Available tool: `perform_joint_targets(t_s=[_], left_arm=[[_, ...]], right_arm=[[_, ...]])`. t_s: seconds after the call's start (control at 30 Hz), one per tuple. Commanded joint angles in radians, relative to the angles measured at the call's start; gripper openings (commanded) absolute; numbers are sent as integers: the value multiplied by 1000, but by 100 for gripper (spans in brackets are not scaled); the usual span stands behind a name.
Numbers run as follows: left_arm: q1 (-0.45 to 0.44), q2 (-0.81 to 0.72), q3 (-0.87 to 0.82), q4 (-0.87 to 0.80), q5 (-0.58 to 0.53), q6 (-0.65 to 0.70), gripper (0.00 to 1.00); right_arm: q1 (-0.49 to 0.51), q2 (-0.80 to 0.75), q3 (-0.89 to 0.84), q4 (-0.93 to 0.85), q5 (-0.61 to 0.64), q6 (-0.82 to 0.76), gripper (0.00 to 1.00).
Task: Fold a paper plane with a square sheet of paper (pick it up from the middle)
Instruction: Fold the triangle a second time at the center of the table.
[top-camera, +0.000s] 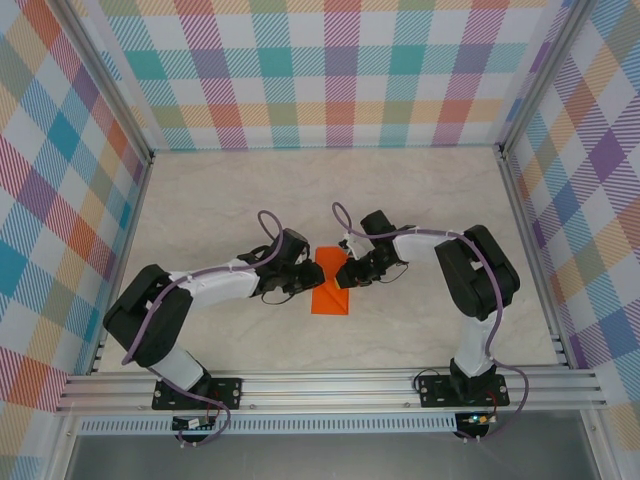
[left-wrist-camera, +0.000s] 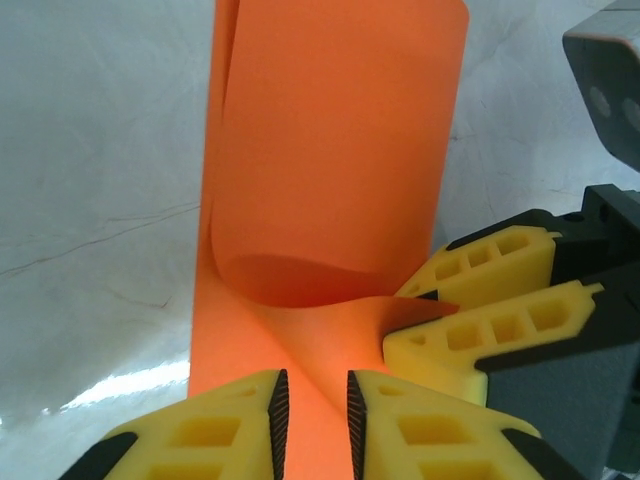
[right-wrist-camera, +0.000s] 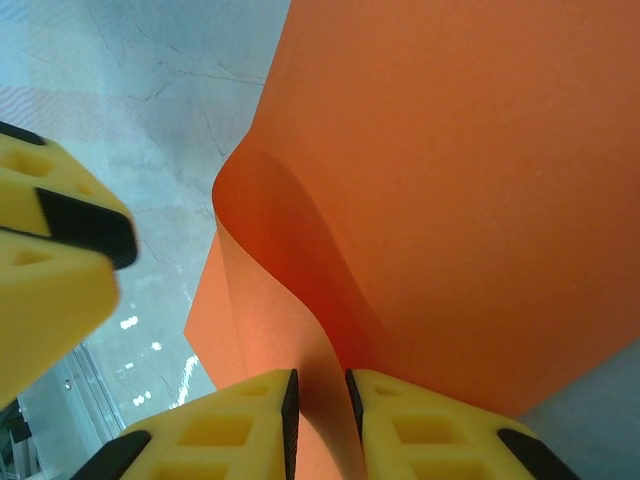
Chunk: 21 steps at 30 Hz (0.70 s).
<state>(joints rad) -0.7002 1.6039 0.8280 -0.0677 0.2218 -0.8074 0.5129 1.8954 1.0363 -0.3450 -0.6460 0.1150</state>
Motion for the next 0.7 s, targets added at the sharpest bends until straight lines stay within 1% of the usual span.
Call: perform_joint_targets(t_s=[0.0,0.27,0.53,0.67], left_arm=[[-19,38,30,68,34,-40,22],[-25,110,41,133,37,-76,20],[-25,126,33,134,0,-96,19],[-25,117,33,124,-8,-93,19]], right_arm=[[-11,-15,-2,2,-48,-17,22],[-15,-15,-5,7,-63,-12,24],[-33,-83,-54,28,-95,19,34],[-39,-106,-94,59,-130,50,37]])
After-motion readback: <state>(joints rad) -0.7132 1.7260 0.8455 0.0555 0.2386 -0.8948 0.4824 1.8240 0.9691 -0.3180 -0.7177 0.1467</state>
